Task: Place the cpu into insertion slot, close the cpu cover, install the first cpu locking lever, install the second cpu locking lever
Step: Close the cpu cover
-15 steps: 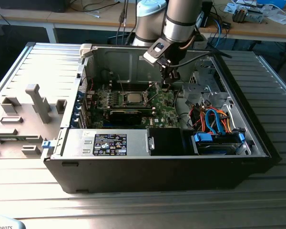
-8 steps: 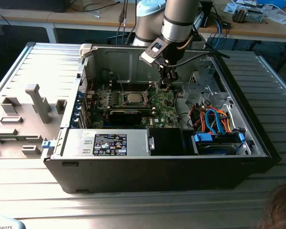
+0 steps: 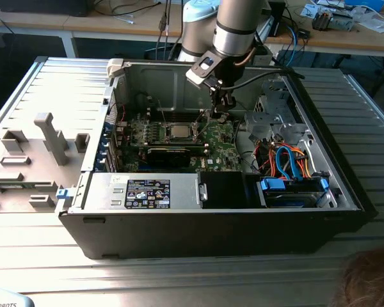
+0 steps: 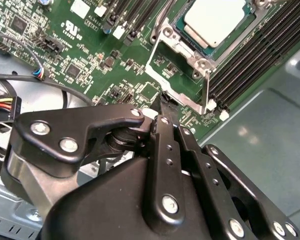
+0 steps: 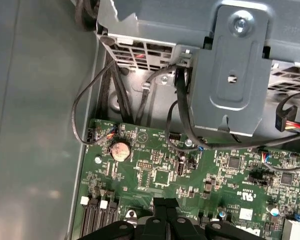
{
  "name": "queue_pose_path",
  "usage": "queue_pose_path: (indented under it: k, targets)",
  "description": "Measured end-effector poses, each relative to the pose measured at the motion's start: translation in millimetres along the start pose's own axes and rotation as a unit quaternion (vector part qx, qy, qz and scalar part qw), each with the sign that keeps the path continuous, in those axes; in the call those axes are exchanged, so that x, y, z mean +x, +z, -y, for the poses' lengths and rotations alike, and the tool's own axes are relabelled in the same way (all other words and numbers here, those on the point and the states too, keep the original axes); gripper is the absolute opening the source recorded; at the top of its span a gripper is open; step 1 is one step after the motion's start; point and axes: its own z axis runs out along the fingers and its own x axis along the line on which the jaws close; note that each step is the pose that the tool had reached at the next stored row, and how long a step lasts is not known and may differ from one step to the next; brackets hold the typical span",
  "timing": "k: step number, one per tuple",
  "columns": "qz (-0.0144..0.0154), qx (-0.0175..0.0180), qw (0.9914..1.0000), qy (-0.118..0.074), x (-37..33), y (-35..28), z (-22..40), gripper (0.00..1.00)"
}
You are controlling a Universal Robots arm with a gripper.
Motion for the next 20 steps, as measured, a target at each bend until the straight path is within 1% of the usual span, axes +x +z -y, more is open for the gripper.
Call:
queue_pose_path:
  k: [2,11,15,20]
  targets:
    - [0.0,0.0,1.0,0.0,0.5,0.3,3.1,0.11]
    - [0.0,0.0,1.0,0.0,1.6,1.2,10.1,0.11]
    - [0.0,0.0,1.0,0.0,2.6,1.7,16.0,0.11]
    - [0.0001,0.0,1.0,0.0,3.5,2.1,21.6,0.11]
